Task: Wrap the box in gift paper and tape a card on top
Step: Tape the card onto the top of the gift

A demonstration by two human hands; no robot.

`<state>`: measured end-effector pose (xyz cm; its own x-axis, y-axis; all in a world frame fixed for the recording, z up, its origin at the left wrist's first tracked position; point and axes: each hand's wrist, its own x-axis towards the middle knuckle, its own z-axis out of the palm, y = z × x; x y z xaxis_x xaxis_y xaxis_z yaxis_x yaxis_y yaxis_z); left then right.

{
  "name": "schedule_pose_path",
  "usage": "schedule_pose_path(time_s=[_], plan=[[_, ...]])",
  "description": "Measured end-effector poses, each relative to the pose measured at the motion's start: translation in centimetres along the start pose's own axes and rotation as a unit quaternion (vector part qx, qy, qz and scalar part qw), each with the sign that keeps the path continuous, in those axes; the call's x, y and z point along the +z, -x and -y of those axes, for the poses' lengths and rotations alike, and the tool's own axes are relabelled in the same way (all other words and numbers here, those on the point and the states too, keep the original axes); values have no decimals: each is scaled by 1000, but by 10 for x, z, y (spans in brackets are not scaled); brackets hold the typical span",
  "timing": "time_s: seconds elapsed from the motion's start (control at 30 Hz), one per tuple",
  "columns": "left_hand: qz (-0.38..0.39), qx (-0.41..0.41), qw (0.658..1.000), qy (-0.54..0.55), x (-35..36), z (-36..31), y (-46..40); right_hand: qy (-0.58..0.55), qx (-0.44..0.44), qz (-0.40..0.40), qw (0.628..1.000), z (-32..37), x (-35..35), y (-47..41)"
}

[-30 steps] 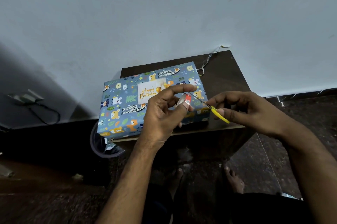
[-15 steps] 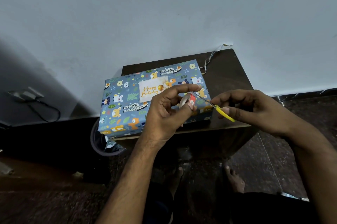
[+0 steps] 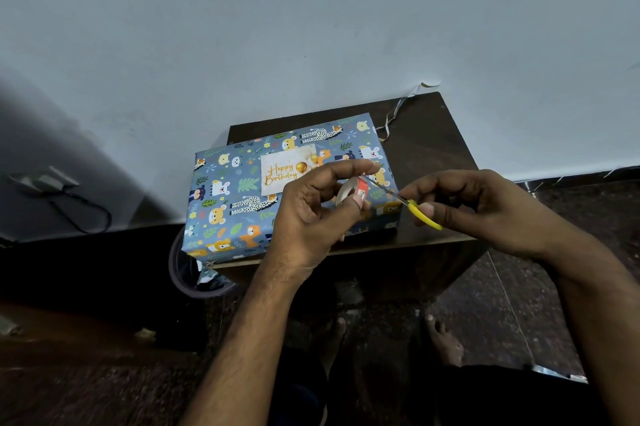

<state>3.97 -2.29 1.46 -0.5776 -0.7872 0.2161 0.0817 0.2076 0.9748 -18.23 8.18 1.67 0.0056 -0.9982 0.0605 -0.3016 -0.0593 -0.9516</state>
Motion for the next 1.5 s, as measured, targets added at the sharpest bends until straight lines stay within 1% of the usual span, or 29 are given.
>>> schedule_pose_path(time_s=[0.17,0.27,0.33,0.4,0.43,0.5,0.57,0.67,0.8,0.87,0.9,0.93,1.0,1.03,1.07,1.1,1.13,1.2,1.37,1.5], plan=[[-12,-2,1000,8,1,1,0,42,-10,-15,999,0,1,0],[-36,-2,999,16,-1,2,-1,44,-14,-51,998,-1,-2,1],[-51,-4,998,36,-2,2,-1,66,-6,-88,994,-5,-3,1],[-59,-1,997,51,-2,2,-2,153,19,-150,977,-13,-2,-1],[-59,3,997,55,-2,2,-2,218,42,-177,959,-17,-1,-3],[-57,9,997,58,1,3,-2,344,90,-197,913,-22,3,-7],[-57,8,997,59,4,4,-2,420,117,-185,881,-26,8,-11],[-58,4,997,58,8,4,-2,479,148,-141,853,-30,14,-16],[-52,2,998,41,11,7,-2,487,183,-113,847,-33,20,-19],[-47,2,998,34,12,8,-2,487,176,-127,846,-34,23,-21],[-44,2,999,31,13,9,-1,470,147,-160,856,-34,24,-22],[-42,2,999,28,14,10,-1,429,109,-211,872,-32,27,-23],[-36,4,999,15,15,10,0,278,39,-307,909,-22,33,-26],[-31,9,999,6,16,10,-1,183,17,-320,929,-14,36,-28],[-25,15,1000,-5,17,10,-1,90,1,-302,949,-5,41,-29],[-18,20,1000,-10,18,10,-1,17,-8,-266,964,3,45,-29],[-12,21,1000,-11,19,9,-1,-26,-11,-227,973,9,48,-28],[-6,20,1000,-4,20,9,0,-64,-19,-184,981,13,51,-26],[2,20,1000,-19,20,9,1,-131,-25,-173,976,12,47,-25],[21,16,999,-21,19,10,1,-133,-20,-155,979,11,43,-24]])
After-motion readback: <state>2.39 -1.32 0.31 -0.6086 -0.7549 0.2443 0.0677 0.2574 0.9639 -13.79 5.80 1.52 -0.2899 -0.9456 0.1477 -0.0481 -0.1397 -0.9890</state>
